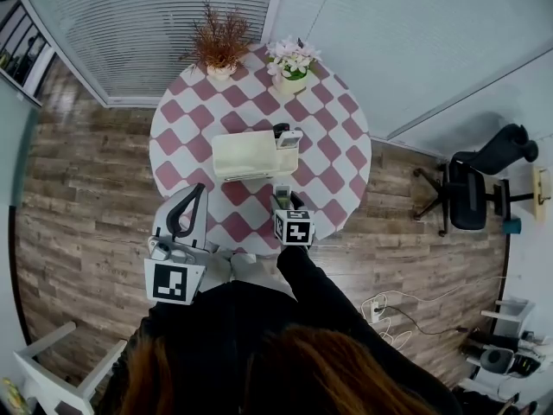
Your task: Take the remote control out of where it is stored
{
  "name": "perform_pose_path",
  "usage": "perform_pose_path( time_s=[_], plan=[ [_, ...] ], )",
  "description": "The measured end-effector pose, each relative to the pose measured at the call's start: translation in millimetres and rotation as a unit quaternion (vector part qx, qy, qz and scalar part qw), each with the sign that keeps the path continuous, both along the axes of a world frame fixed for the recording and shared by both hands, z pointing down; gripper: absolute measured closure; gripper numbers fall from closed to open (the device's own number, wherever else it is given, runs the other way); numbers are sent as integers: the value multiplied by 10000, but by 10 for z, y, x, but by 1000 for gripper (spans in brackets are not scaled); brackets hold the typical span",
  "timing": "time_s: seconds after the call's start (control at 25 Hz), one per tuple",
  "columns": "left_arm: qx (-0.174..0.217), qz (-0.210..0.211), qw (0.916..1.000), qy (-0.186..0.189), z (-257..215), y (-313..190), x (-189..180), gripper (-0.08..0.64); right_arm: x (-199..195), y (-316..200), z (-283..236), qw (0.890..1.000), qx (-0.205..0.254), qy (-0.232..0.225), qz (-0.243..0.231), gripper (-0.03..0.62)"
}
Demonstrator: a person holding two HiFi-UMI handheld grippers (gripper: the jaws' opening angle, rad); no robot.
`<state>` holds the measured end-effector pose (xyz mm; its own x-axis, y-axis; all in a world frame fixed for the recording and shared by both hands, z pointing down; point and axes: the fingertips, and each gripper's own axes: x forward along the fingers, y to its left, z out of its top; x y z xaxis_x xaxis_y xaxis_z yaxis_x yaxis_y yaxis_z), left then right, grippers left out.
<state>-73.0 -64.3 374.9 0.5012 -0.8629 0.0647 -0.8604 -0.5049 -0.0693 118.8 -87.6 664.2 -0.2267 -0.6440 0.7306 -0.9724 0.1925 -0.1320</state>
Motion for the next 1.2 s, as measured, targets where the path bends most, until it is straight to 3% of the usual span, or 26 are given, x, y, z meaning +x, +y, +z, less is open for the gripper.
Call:
perform_pose_path(
  time_s=[0.6,1.2],
  plan=[
    [-42,-238,9997,-99,22,86,-134,554,-17,-173,364,9982,-606,27,-3,354],
    [-63,-294,9994,-140,36,110,-197,554,-13,-216,366,9990,-403,143,-96,354]
  ],
)
